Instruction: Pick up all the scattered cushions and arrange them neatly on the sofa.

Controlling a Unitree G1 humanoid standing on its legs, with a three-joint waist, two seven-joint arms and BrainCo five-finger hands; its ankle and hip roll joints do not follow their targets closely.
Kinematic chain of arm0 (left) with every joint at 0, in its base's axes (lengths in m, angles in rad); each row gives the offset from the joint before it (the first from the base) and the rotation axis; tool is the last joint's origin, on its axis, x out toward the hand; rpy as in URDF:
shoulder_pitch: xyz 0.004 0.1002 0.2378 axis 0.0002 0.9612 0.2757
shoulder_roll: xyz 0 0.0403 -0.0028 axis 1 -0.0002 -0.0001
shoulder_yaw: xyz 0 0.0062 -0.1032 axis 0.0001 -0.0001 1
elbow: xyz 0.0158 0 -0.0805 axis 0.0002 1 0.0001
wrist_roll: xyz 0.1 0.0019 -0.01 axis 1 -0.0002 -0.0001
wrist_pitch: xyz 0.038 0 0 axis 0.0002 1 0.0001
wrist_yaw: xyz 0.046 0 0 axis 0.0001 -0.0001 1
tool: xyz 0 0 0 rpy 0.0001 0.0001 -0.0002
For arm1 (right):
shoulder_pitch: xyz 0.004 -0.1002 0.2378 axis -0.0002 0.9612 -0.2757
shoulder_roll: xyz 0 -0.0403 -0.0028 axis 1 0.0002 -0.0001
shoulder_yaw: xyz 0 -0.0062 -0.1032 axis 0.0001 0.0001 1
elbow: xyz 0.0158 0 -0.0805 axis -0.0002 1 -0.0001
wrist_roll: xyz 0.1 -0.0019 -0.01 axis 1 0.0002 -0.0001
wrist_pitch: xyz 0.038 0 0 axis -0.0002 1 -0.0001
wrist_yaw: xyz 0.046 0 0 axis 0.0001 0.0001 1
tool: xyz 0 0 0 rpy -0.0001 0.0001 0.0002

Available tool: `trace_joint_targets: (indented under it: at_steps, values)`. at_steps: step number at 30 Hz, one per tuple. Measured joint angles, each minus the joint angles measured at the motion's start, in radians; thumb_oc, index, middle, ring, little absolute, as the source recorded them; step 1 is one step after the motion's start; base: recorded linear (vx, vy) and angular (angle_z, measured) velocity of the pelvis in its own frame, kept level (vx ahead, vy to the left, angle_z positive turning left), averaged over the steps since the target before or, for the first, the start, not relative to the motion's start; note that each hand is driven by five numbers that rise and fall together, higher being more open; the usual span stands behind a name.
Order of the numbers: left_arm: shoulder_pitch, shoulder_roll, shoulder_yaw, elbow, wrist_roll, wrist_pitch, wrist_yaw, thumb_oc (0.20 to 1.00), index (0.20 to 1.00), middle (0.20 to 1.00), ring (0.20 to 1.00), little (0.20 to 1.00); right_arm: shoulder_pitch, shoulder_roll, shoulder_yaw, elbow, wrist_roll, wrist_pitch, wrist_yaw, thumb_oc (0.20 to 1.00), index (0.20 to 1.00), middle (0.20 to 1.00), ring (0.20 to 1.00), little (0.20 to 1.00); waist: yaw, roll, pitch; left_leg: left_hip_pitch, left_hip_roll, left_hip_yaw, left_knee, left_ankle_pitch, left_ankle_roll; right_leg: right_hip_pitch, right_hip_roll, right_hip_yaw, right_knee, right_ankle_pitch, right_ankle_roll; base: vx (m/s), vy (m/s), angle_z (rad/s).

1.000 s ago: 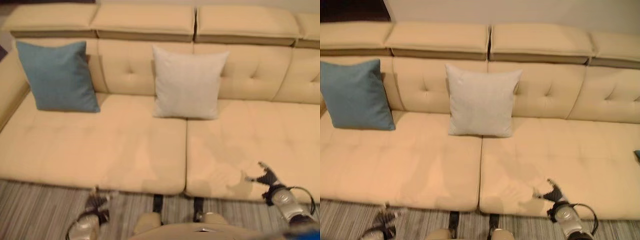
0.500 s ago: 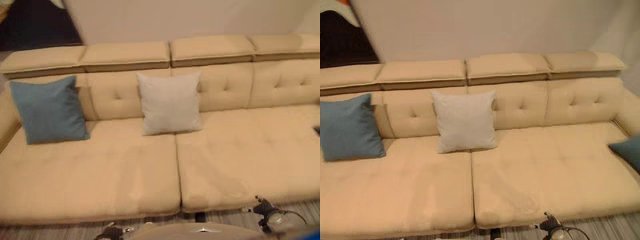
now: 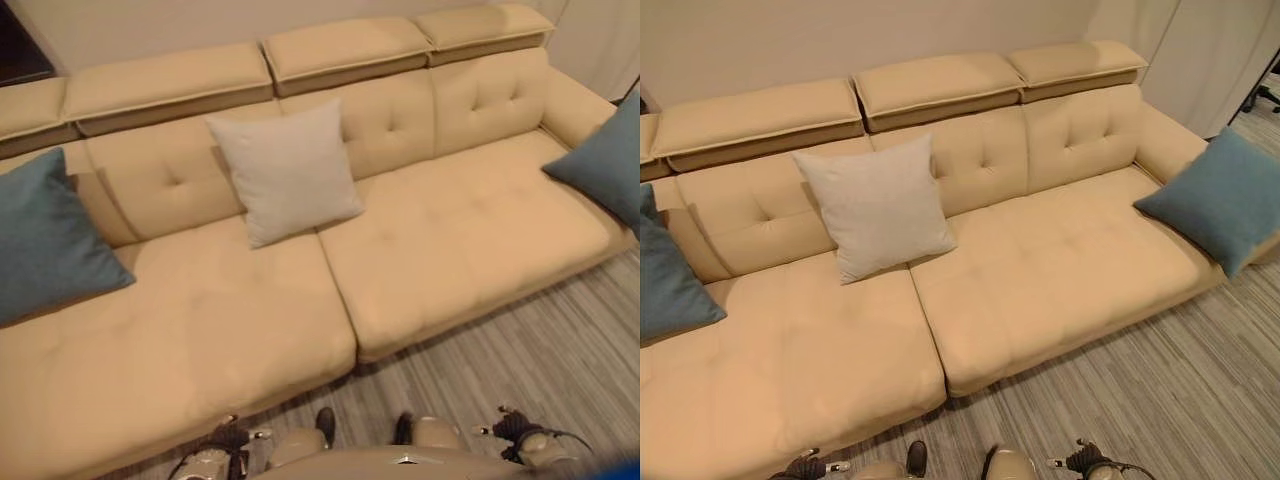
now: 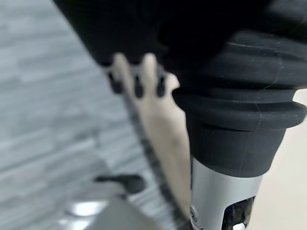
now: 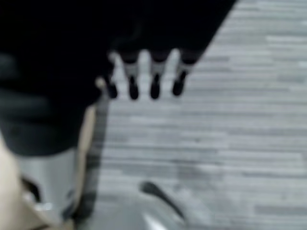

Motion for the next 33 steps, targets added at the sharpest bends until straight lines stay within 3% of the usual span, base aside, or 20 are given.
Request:
trace_joint_targets:
  at_steps: [1,2,5,7,10,13,15,17,18,19,21,22,23,24,25,26,29,30,32,33]
  values:
    - [0.008,0.007,-0.002,-0.001,0.000,0.001,-0.001,1.000,1.000,1.000,1.000,1.000,-0.005,0.007,0.000,0.002,0.000,0.000,0.000,1.000,1.000,1.000,1.000,1.000,0.006,-0.018,-0.006,-0.008,-0.004,0.007,0.004,-0.013,-0.028,0.046,0.009,0.003,-0.106,-0.007,-0.008,-0.09,-0.079,-0.85]
    - [0.008,-0.002,-0.003,0.001,0.001,0.006,-0.001,1.000,1.000,1.000,1.000,1.000,-0.010,0.005,-0.002,-0.001,0.000,0.000,-0.003,1.000,1.000,1.000,1.000,1.000,-0.005,-0.002,-0.003,-0.011,0.010,-0.004,0.006,-0.002,-0.034,0.070,0.044,-0.008,-0.171,0.050,-0.067,-0.05,-0.147,-0.51]
    - [0.029,-0.006,-0.014,-0.002,0.002,0.006,-0.008,1.000,1.000,1.000,1.000,1.000,0.008,0.000,0.000,-0.008,0.000,0.002,-0.008,1.000,1.000,1.000,1.000,1.000,-0.005,0.011,-0.031,-0.005,0.066,-0.004,-0.016,0.014,-0.097,0.068,0.115,0.027,-0.231,0.068,-0.078,-0.01,-0.167,-0.36]
    - [0.025,-0.010,-0.018,-0.002,0.029,0.006,-0.008,1.000,1.000,1.000,1.000,1.000,0.023,-0.004,0.002,-0.013,0.000,0.002,-0.010,1.000,1.000,1.000,1.000,1.000,-0.011,0.010,-0.039,-0.013,0.081,-0.004,0.004,0.009,-0.113,0.061,0.135,0.045,-0.237,0.065,-0.093,-0.02,-0.142,-0.37]
    - [0.015,-0.009,-0.024,-0.003,0.036,0.006,-0.007,1.000,1.000,1.000,1.000,1.000,0.046,-0.009,0.002,-0.018,0.005,0.001,-0.014,1.000,1.000,1.000,1.000,1.000,-0.016,0.017,-0.050,-0.020,0.096,0.004,0.032,0.000,-0.128,0.052,0.146,0.054,-0.226,0.065,-0.110,-0.03,-0.094,-0.22]
    - [-0.007,-0.007,-0.026,-0.005,0.035,0.005,-0.006,1.000,1.000,1.000,1.000,1.000,0.053,-0.006,0.004,-0.015,0.021,0.001,-0.018,1.000,1.000,1.000,1.000,1.000,-0.014,-0.006,-0.038,-0.020,0.081,-0.035,0.082,0.015,-0.154,0.047,0.136,0.100,-0.219,0.068,-0.130,-0.09,-0.034,-0.41]
    - [-0.009,0.004,-0.036,-0.012,0.033,0.004,0.001,1.000,1.000,1.000,1.000,1.000,0.027,0.000,0.006,-0.007,0.022,0.001,-0.020,1.000,1.000,1.000,1.000,1.000,0.014,-0.046,-0.011,-0.043,0.031,-0.178,0.190,0.024,-0.147,0.048,0.120,0.198,-0.233,0.110,-0.149,-0.07,-0.007,-1.16]
    - [-0.003,-0.007,-0.042,-0.014,0.034,0.005,0.000,1.000,1.000,1.000,1.000,1.000,0.022,-0.015,0.004,-0.011,0.024,0.000,-0.026,1.000,1.000,1.000,1.000,1.000,0.015,-0.046,-0.019,-0.039,-0.006,-0.292,0.147,-0.022,-0.156,0.051,0.110,0.252,-0.286,0.147,-0.135,-0.05,0.022,-1.07]
    - [-0.015,-0.030,-0.045,-0.017,0.034,0.005,0.000,1.000,1.000,1.000,1.000,1.000,0.019,-0.038,0.004,-0.013,0.033,0.002,-0.026,1.000,1.000,1.000,1.000,1.000,-0.010,-0.012,-0.022,-0.037,-0.030,-0.306,0.093,-0.012,-0.153,0.051,0.121,0.257,-0.326,0.177,-0.111,-0.04,0.081,-0.63]
    - [-0.022,-0.039,-0.045,-0.018,0.034,0.006,0.000,1.000,1.000,1.000,1.000,1.000,0.031,-0.044,0.003,-0.011,0.037,0.002,-0.026,1.000,1.000,1.000,1.000,1.000,-0.029,0.008,-0.021,-0.028,-0.022,-0.269,0.069,-0.029,-0.126,0.057,0.135,0.254,-0.344,0.189,-0.107,-0.08,0.116,-0.27]
    - [-0.046,-0.031,-0.068,-0.031,0.036,0.005,0.001,1.000,1.000,1.000,1.000,1.000,0.039,-0.021,-0.001,-0.006,0.039,0.003,-0.026,1.000,1.000,1.000,1.000,1.000,-0.035,-0.012,-0.013,0.002,-0.020,-0.232,-0.003,-0.024,-0.099,0.027,0.137,0.291,-0.336,0.203,-0.086,-0.10,0.110,-0.64]
    - [-0.060,-0.023,-0.088,-0.032,0.038,0.005,0.000,1.000,1.000,1.000,1.000,1.000,0.026,0.000,-0.003,-0.006,0.041,0.002,-0.027,1.000,1.000,1.000,1.000,1.000,-0.023,-0.047,0.005,0.013,-0.047,-0.219,-0.014,-0.027,-0.079,-0.009,0.130,0.353,-0.319,0.218,-0.077,-0.13,0.146,-1.55]
    - [-0.068,-0.011,-0.093,-0.031,0.060,0.006,0.001,1.000,1.000,1.000,1.000,1.000,0.002,0.015,-0.011,-0.010,0.045,0.002,-0.030,1.000,1.000,1.000,1.000,1.000,-0.034,-0.065,0.017,0.015,-0.056,-0.164,-0.034,-0.011,-0.044,-0.033,0.095,0.332,-0.332,0.218,-0.061,-0.14,0.133,-1.55]
    - [-0.077,-0.008,-0.092,-0.032,0.068,0.006,0.001,1.000,1.000,1.000,1.000,1.000,0.011,0.023,-0.010,-0.005,0.049,0.003,-0.033,1.000,1.000,1.000,1.000,1.000,-0.032,-0.076,0.017,0.015,-0.070,-0.140,-0.027,-0.015,-0.037,-0.036,0.074,0.309,-0.347,0.219,-0.059,-0.19,0.118,-1.35]
    - [-0.073,-0.001,-0.105,-0.031,0.078,0.006,0.001,1.000,1.000,1.000,1.000,1.000,0.011,0.039,-0.009,-0.001,0.051,0.002,-0.035,1.000,1.000,1.000,1.000,1.000,-0.031,-0.082,0.019,0.016,-0.075,-0.072,-0.017,-0.015,-0.017,-0.045,0.042,0.285,-0.358,0.226,-0.029,-0.18,0.066,-1.68]
    - [-0.073,0.004,-0.105,-0.034,0.078,0.003,0.002,1.000,1.000,1.000,1.000,1.000,-0.002,0.054,0.006,0.008,0.048,0.003,-0.036,1.000,1.000,1.000,1.000,1.000,-0.011,-0.054,0.037,0.023,-0.038,0.022,-0.018,-0.014,-0.009,-0.087,0.025,0.120,-0.279,0.204,0.008,-0.15,0.053,-1.67]
    - [-0.072,0.009,-0.085,-0.037,0.078,0.001,0.002,1.000,1.000,1.000,1.000,1.000,0.005,0.058,0.002,0.011,0.038,0.006,-0.036,1.000,1.000,1.000,1.000,1.000,0.011,-0.019,0.058,0.048,-0.011,0.064,-0.035,-0.031,0.007,-0.060,-0.005,-0.096,-0.173,0.200,0.010,-0.04,0.007,-0.84]
    - [-0.074,0.012,-0.082,-0.036,0.078,0.002,0.002,1.000,1.000,1.000,1.000,1.000,0.010,0.058,0.002,0.017,0.037,0.005,-0.036,1.000,1.000,1.000,1.000,1.000,0.005,-0.020,0.057,0.049,-0.009,0.066,-0.034,-0.031,0.007,-0.029,-0.006,-0.100,-0.169,0.198,0.009,-0.04,-0.042,-0.32]
    - [-0.066,0.023,-0.082,-0.036,0.078,0.001,0.002,1.000,1.000,1.000,1.000,1.000,0.014,0.056,0.001,0.026,0.037,0.006,-0.036,1.000,1.000,1.000,1.000,1.000,0.012,-0.021,0.050,0.054,0.001,0.084,-0.052,-0.016,-0.002,0.003,0.000,-0.120,-0.138,0.133,-0.011,0.01,-0.064,-0.18]
    - [-0.063,0.029,-0.082,-0.032,0.078,0.003,0.003,1.000,1.000,1.000,1.000,1.000,0.012,0.054,-0.004,0.023,0.037,0.006,-0.037,1.000,1.000,1.000,1.000,1.000,0.024,-0.031,0.045,0.046,0.006,0.092,-0.053,-0.015,-0.021,0.009,0.022,-0.108,-0.180,0.105,-0.037,0.07,-0.105,-0.32]
